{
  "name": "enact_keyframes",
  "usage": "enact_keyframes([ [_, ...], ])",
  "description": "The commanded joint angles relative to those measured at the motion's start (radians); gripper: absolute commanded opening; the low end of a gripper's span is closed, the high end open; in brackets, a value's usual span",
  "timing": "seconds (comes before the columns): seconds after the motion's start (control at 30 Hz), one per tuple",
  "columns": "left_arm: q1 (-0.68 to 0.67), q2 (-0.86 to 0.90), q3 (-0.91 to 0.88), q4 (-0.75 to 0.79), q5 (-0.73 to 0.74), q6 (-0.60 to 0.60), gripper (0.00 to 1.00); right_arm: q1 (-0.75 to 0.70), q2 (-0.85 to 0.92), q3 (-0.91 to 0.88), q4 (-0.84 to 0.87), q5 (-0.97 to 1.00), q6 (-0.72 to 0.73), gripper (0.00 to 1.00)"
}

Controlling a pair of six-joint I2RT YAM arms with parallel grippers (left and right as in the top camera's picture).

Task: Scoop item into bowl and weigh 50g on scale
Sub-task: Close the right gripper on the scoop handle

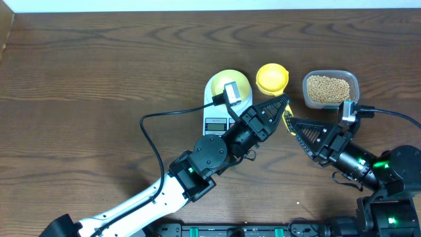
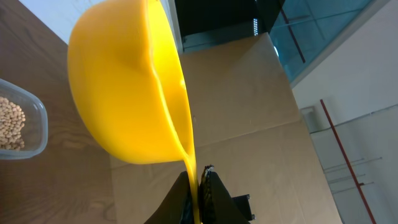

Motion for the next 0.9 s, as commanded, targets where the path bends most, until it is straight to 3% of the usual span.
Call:
enact_keyframes([
  [0.0,-0.004,0.001,0.011,0.009,-0.009,0.008,0.08,-0.003,0.0,0.017,0.0,0.013,-0.002,0.28],
  [0.87,-0.004,0.001,0.011,0.009,-0.005,0.008,0.07,0.078,0.025,0.017,-0.001,0.124,-0.011,0.28],
])
